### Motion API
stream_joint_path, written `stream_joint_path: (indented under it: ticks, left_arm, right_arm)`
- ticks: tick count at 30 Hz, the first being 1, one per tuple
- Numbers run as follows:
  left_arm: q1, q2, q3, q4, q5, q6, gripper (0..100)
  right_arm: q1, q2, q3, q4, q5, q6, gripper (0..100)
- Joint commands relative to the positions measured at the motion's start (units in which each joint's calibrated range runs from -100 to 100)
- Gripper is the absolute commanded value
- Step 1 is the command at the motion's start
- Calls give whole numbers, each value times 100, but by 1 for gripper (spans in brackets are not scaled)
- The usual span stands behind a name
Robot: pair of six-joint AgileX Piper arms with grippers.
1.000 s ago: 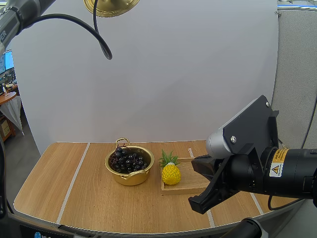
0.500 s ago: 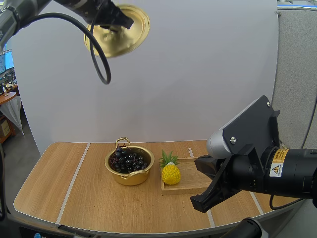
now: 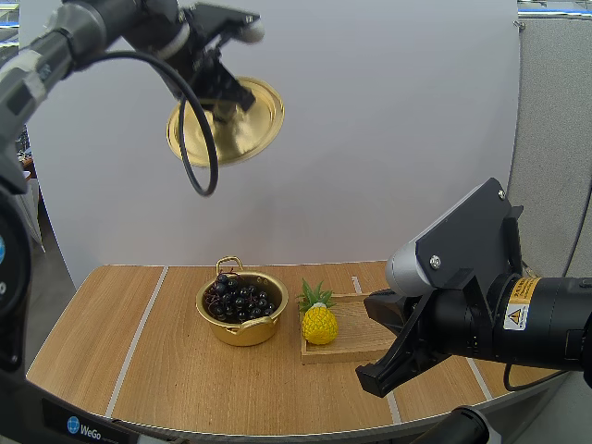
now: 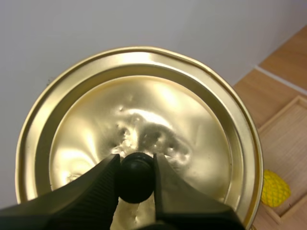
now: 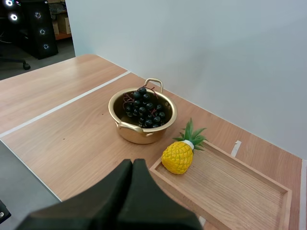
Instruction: Open the pot, put the grape inside, and close it
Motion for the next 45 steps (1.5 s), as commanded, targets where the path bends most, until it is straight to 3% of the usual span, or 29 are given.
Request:
stream_joint_path:
  ticks: [1,8,22,33,45]
  left_arm:
    - [-5,250,593,10,0,236,0]
    - [-5,703,1460,10,0,434,0]
    - [-5,1384,2835,-24,-1961,631,0]
    - [-5,1992,2961,-323,-2413,861,0]
    - [-5,2145,2961,-154,-2224,861,0]
  right_arm:
    - [-19,-44,19,-37,-21,11,0]
    - [-19,-44,19,-37,-21,11,0]
    - [-19,-44,19,-37,-21,11,0]
    - [-19,-44,19,-37,-21,11,0]
    - [-19,-44,19,-37,-21,11,0]
